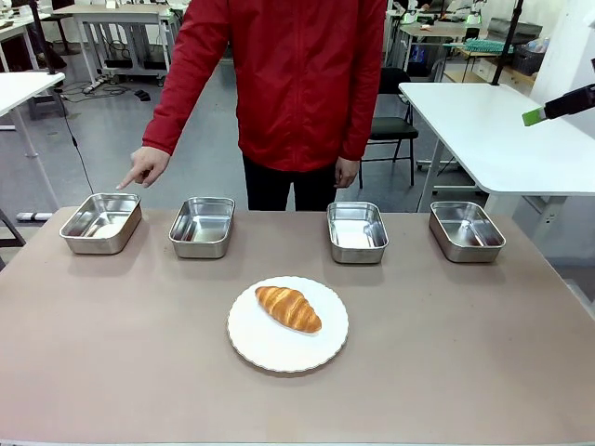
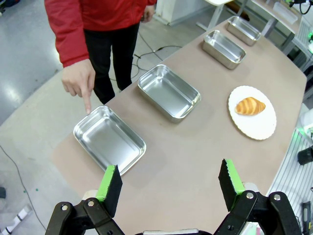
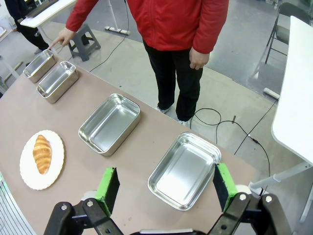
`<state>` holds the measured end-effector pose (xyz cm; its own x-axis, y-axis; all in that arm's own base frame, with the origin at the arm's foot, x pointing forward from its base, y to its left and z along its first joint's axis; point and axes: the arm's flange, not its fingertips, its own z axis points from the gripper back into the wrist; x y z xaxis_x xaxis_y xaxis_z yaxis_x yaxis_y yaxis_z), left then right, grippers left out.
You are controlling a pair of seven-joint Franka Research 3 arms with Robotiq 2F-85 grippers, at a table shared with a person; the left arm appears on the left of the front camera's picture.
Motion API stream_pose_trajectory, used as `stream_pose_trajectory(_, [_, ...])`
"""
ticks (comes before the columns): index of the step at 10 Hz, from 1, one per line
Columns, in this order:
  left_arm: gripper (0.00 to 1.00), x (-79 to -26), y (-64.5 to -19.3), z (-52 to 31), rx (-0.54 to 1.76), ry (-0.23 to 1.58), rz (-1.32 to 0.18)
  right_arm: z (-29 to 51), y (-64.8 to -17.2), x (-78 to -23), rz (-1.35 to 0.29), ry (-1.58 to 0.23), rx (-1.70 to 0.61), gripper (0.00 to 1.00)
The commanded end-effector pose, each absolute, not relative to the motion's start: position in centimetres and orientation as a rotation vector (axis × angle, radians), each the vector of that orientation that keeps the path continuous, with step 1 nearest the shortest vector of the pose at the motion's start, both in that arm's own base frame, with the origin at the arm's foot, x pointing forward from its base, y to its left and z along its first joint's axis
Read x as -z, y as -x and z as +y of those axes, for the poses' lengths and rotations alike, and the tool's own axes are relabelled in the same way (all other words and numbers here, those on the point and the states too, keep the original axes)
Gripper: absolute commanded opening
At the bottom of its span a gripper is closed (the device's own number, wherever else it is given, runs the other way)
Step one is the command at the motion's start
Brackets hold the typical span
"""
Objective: Place the bread in the container.
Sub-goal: Place the Butter Roll into the Airtight Container indicated by the human.
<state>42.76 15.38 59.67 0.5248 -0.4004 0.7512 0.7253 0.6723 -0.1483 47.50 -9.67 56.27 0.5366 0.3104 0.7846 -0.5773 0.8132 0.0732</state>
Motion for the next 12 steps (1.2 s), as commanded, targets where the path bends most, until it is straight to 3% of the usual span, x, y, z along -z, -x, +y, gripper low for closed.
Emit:
stream_pose_trajectory(1, [1.0,-59.72,-42.66,15.35,0.723,0.484,-0.755,-9.71,-47.41,-56.3,-0.862,-0.356,-0.542,1.0])
stream_pose_trajectory(12, [1.0,-59.72,-42.66,15.35,0.723,0.484,-0.755,-9.71,-47.41,-56.3,-0.862,-0.356,-0.542,1.0])
